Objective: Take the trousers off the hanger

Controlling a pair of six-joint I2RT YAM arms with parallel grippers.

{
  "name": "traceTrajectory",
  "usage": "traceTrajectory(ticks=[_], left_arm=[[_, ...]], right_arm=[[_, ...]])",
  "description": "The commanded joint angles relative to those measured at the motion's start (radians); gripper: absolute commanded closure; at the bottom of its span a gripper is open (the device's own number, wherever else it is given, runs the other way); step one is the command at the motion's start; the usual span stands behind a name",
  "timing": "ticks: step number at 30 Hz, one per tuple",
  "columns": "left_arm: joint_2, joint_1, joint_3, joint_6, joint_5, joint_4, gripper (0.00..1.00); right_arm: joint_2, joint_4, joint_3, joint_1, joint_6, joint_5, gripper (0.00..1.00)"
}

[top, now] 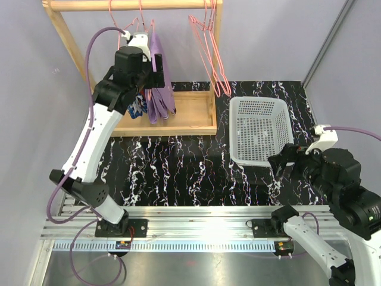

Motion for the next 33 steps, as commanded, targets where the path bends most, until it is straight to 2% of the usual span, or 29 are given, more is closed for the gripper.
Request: traceTrajectory(ticks=[1,2,5,6,8,9,15,19,21,22,23,25,26,33], left_arm=[[0.016,-0.003,0.034,0.067,-0.065,0.144,0.23],[0.026,-0.003,0.032,0.075,-0.064,0.155,0.3],[0.053,-0.003,0.023,0.087,-0.074,0.192,0.39],[0.061,-0.003,0.026,0.093,-0.085,0.197,0.46],[0.079,-0.003,0.036,0.106,-0.103,0.201,0.51],[0.095,-0.001,0.047,0.113,-0.105,0.203,0.56],[0.136,0.0,0.072,0.129,-0.12,0.195,0.57],[0.147,0.002,0.069,0.129,-0.143,0.198,0.62],[0.145,0.003,0.07,0.129,-0.151,0.198,0.7],[0.141,0.002,0.076,0.126,-0.153,0.195,0.75],[0.136,0.002,0.078,0.121,-0.153,0.194,0.85],[0.113,0.002,0.083,0.112,-0.15,0.194,0.92],[0.106,0.002,0.09,0.109,-0.149,0.191,0.99],[0.078,0.002,0.162,0.104,-0.146,0.181,1.0]], right_arm=[[-0.014,0.01,-0.015,0.006,-0.011,-0.029,0.01],[-0.016,0.01,-0.019,0.005,-0.014,-0.032,0.0],[-0.016,0.004,-0.032,0.005,-0.018,-0.033,0.01],[-0.016,0.001,-0.035,0.005,-0.02,-0.036,0.01],[-0.017,-0.004,-0.038,0.006,-0.023,-0.038,0.01],[-0.019,-0.004,-0.039,0.005,-0.024,-0.038,0.0],[-0.026,0.002,-0.046,0.006,-0.027,-0.049,0.01],[-0.022,0.01,-0.046,0.005,-0.024,-0.062,0.01],[-0.022,0.01,-0.044,0.005,-0.023,-0.068,0.0],[-0.023,0.01,-0.046,0.006,-0.024,-0.072,0.01],[-0.023,0.01,-0.043,0.006,-0.023,-0.072,0.01],[-0.023,0.011,-0.044,0.006,-0.02,-0.072,0.01],[-0.023,0.013,-0.046,0.006,-0.02,-0.073,0.0],[-0.022,0.033,-0.058,0.006,-0.001,-0.096,0.0]])
